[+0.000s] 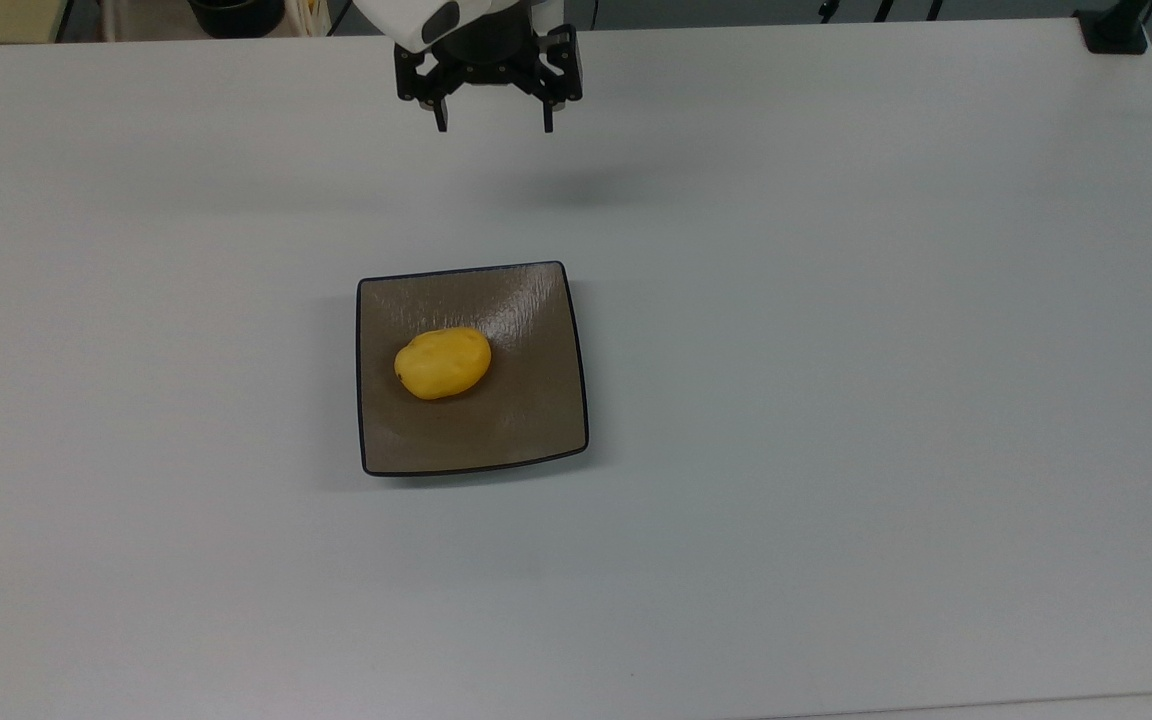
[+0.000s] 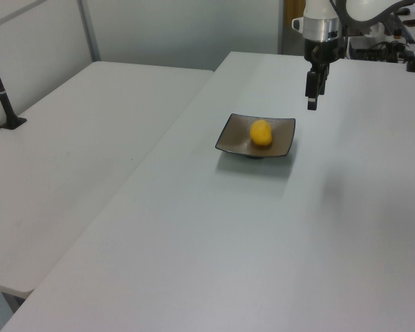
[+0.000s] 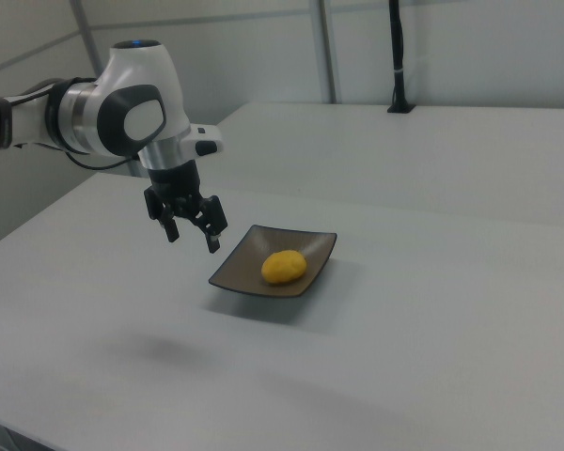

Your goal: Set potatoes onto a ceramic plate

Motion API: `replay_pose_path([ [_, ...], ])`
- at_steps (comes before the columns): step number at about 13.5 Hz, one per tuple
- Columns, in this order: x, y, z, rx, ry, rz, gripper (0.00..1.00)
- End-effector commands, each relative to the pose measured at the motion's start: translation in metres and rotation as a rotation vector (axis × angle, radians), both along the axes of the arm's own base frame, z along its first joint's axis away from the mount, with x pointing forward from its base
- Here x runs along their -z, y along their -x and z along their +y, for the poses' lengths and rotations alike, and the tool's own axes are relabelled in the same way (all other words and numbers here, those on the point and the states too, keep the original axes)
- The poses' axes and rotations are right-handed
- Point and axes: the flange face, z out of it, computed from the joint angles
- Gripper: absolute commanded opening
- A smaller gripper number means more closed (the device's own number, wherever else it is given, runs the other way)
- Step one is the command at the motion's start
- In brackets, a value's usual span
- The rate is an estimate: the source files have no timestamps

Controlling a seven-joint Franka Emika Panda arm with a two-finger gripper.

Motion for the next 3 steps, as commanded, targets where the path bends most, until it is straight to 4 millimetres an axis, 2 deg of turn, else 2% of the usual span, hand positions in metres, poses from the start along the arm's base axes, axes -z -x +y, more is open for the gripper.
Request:
replay_pose_path([
  [1, -0.0072, 0.0073, -0.0031, -0.001, 0.039, -0.007, 1.00],
  [3, -0.0073, 0.0072, -0.0030, -0.006, 0.049, -0.010, 1.00],
])
